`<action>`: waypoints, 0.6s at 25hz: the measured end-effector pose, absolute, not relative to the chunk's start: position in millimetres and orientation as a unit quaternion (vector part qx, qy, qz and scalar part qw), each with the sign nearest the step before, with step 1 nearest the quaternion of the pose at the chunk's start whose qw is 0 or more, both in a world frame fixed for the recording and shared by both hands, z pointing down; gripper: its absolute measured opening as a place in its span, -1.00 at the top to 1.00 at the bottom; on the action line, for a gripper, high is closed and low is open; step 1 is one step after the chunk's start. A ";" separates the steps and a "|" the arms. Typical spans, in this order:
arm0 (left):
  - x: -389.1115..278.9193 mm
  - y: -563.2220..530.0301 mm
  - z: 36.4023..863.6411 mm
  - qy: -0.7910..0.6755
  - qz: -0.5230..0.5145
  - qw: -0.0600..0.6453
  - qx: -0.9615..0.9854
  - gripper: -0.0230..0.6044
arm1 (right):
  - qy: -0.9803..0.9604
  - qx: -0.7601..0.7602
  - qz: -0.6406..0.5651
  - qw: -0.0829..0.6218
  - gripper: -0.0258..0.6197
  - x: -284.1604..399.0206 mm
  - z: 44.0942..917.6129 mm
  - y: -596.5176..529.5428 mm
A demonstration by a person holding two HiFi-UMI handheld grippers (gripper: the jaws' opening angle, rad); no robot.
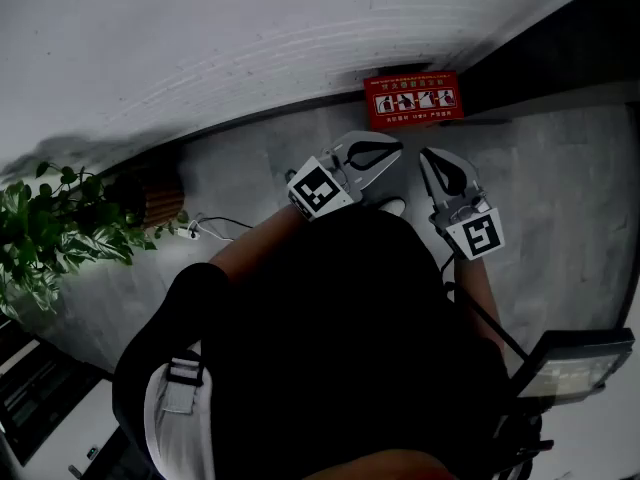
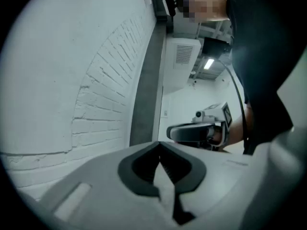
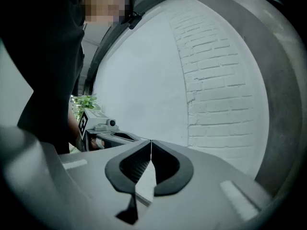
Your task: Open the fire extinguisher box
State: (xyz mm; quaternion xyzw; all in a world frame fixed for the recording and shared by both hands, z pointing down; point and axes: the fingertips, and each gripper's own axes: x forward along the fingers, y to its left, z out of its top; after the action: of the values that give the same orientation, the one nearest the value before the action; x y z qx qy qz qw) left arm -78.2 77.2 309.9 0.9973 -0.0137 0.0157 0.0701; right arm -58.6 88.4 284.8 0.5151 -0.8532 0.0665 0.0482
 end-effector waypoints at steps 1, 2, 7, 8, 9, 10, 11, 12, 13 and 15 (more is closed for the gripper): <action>-80.7 72.2 310.8 -0.014 0.016 0.069 0.997 0.93 | -0.852 0.516 0.068 0.048 0.89 -61.1 286.3 84.0; -83.2 67.2 312.2 -0.014 0.016 0.067 0.998 0.93 | -0.851 0.518 0.070 0.047 0.89 -63.5 287.6 79.5; -94.1 47.3 317.6 -0.011 0.014 0.072 0.997 0.93 | -0.848 0.524 0.069 0.049 0.89 -73.0 291.3 61.2; -94.5 44.3 317.5 -0.013 0.015 0.070 0.997 0.93 | -0.848 0.523 0.068 0.050 0.89 -72.8 291.6 58.1; -93.9 42.2 317.9 -0.016 0.017 0.066 0.998 0.93 | -0.849 0.522 0.067 0.049 0.89 -71.3 291.9 55.5; -92.6 41.0 318.9 -0.019 0.021 0.058 0.998 0.93 | -0.850 0.521 0.068 0.047 0.89 -68.5 292.3 53.4; -90.7 40.2 319.9 -0.023 0.026 0.050 0.998 0.93 | -0.851 0.520 0.069 0.044 0.89 -64.8 293.0 51.8; -88.0 39.2 319.8 -0.027 0.029 0.044 0.998 0.93 | -0.852 0.518 0.070 0.042 0.89 -60.2 293.9 49.9; -84.6 37.5 318.8 -0.032 0.030 0.042 0.998 0.93 | -0.853 0.515 0.071 0.040 0.89 -55.1 294.9 47.2; -76.3 33.3 317.2 -0.046 0.032 0.044 0.997 0.93 | -0.857 0.509 0.073 0.035 0.89 -43.3 296.3 41.2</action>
State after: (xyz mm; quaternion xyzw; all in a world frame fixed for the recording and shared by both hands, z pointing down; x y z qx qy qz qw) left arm -76.3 33.3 317.2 0.9975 -0.0464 0.0322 0.0436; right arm -43.3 41.2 296.3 0.5086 -0.8572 0.0733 0.0345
